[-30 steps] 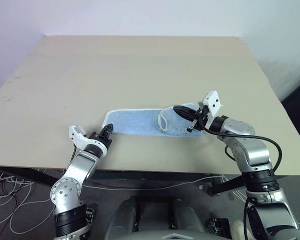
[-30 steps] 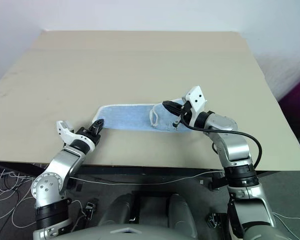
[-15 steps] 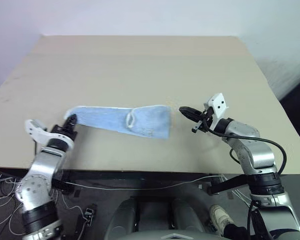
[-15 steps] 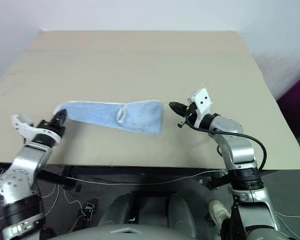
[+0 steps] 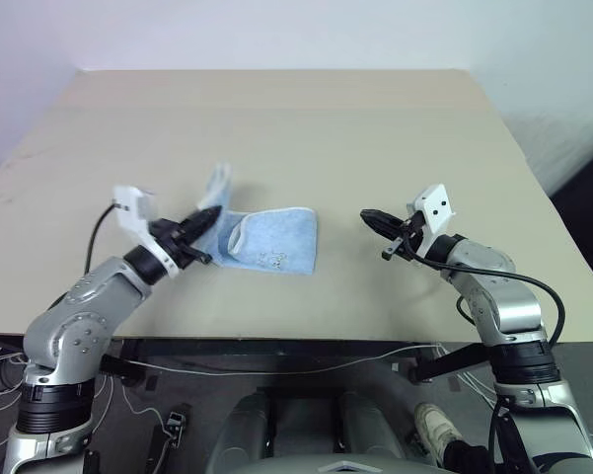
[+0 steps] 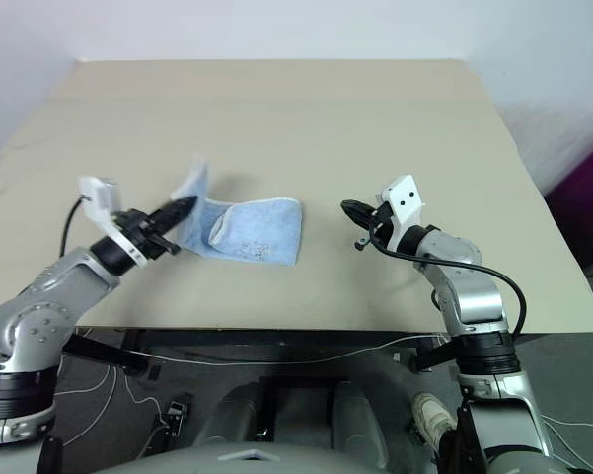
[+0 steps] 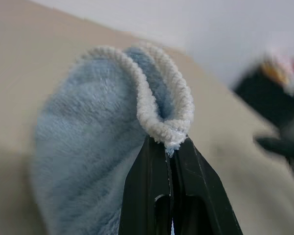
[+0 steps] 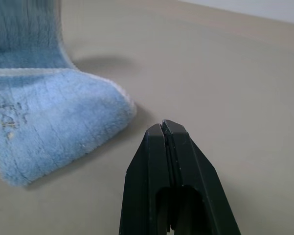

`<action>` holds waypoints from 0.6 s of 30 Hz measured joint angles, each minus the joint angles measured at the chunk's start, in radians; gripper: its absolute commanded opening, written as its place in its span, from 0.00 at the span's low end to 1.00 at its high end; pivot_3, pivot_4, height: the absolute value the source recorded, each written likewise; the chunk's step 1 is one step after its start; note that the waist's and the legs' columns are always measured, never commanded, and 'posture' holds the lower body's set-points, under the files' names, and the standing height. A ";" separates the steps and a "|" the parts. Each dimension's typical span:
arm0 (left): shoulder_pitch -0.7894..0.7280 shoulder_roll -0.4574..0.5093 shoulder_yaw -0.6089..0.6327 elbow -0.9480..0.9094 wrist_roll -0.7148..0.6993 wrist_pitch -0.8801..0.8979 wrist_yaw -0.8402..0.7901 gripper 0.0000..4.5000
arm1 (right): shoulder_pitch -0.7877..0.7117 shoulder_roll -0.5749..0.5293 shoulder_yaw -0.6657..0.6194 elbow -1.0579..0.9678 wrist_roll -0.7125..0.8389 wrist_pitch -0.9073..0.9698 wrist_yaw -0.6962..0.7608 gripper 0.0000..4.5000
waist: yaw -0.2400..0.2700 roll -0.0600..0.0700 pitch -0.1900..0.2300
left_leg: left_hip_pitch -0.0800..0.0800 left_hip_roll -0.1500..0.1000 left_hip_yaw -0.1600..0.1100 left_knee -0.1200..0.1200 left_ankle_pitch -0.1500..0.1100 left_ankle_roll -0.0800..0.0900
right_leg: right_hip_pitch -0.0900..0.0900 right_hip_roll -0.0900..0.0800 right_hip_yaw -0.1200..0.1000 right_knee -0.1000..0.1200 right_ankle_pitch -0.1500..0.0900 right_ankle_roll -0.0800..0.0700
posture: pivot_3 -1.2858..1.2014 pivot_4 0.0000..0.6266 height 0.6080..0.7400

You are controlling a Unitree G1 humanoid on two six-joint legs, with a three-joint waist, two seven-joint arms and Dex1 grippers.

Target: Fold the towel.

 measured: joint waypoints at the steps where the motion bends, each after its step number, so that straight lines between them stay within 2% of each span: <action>1: -0.010 0.002 -0.041 0.000 0.046 -0.008 -0.027 0.00 | 0.005 0.000 -0.001 0.000 0.000 -0.001 -0.002 0.00 | -0.001 0.000 0.000 | 0.000 0.000 0.000 0.000 0.000 0.000 | 0.000 0.000 0.000 0.000 0.000 0.000 | 0.52 0.24 1.00; 5: -0.070 -0.007 -0.168 0.001 0.183 -0.021 -0.084 0.00 | 0.021 0.004 0.000 0.000 -0.001 -0.002 -0.010 0.00 | -0.001 0.000 0.000 | 0.000 0.000 0.000 0.000 0.000 0.000 | 0.000 0.000 0.000 0.000 0.000 0.000 | 0.52 0.24 1.00; 9: -0.120 -0.066 -0.264 0.000 0.287 -0.028 -0.090 0.00 | 0.031 0.003 -0.001 -0.002 -0.001 -0.002 -0.018 0.00 | -0.002 0.000 0.000 | 0.000 0.000 0.000 0.000 0.000 0.000 | 0.000 0.000 0.000 0.000 0.000 0.000 | 0.52 0.24 1.00; 12: -0.148 -0.104 -0.308 0.000 0.332 -0.022 -0.088 0.00 | 0.042 0.003 -0.001 -0.004 -0.001 -0.002 -0.021 0.00 | -0.002 0.000 0.000 | 0.000 0.000 0.000 0.000 0.000 0.000 | 0.000 0.000 0.000 0.000 0.000 0.000 | 0.52 0.24 1.00; 18: -0.170 -0.115 -0.388 0.010 0.445 0.011 -0.100 0.00 | 0.066 0.003 -0.001 -0.017 -0.001 -0.001 -0.031 0.00 | -0.002 0.000 0.000 | 0.000 0.000 0.000 0.000 0.000 0.000 | 0.000 0.000 0.000 0.000 0.000 0.000 | 0.52 0.24 1.00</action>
